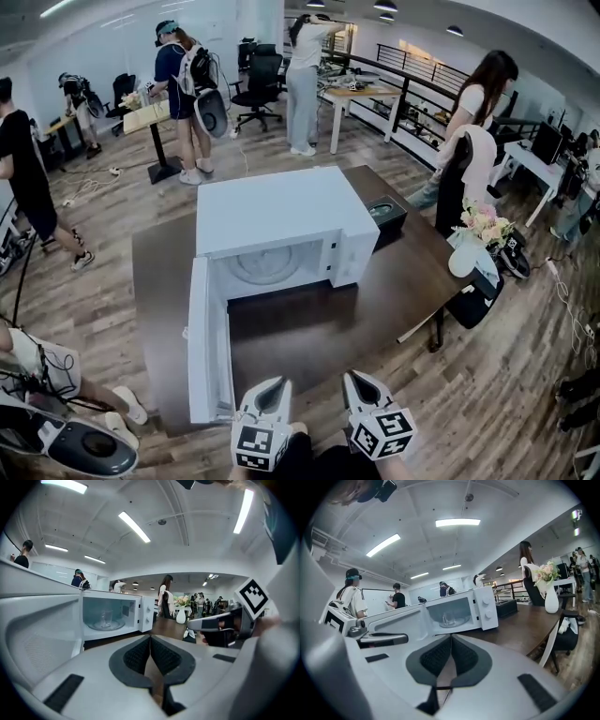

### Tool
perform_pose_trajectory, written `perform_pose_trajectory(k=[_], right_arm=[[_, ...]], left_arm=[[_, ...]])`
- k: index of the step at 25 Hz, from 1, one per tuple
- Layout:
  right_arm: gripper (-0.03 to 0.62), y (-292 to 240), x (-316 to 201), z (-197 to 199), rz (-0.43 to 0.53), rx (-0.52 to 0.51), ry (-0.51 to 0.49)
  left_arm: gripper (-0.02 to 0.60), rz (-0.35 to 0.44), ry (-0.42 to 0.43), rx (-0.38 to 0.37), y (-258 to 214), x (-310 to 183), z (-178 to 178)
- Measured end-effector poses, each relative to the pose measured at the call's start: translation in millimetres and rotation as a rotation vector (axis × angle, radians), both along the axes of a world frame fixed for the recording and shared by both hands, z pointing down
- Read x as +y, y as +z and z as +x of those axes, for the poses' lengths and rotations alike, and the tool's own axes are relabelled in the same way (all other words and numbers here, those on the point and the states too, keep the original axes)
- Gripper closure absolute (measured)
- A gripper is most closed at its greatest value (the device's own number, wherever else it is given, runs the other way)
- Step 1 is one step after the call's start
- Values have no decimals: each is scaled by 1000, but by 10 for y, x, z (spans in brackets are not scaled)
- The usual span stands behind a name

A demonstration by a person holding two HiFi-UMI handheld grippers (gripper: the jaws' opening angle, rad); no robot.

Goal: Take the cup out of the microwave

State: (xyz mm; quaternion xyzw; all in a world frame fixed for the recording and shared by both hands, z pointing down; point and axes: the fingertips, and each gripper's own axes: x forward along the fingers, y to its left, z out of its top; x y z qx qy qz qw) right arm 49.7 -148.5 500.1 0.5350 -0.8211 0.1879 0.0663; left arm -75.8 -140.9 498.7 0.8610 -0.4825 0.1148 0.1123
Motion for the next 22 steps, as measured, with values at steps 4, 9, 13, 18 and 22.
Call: perform_pose_trajectory(k=[4, 9, 13, 18, 22], right_arm=[[600, 90, -119, -71, -26, -7, 6], [600, 117, -271, -120, -42, 4, -5], [600, 150, -554, -125, -48, 14, -34], [600, 128, -978, -177, -52, -4, -63], [600, 125, -1288, -178, -61, -27, -82]], left_arm=[[575, -16, 2, 7, 42, -130, -1], [575, -46, -14, 15, 99, -245, -25], [575, -53, -39, 23, 133, -466, -12], [575, -63, -80, 26, 168, -785, -57], [575, -56, -121, 28, 152, -1042, -89]])
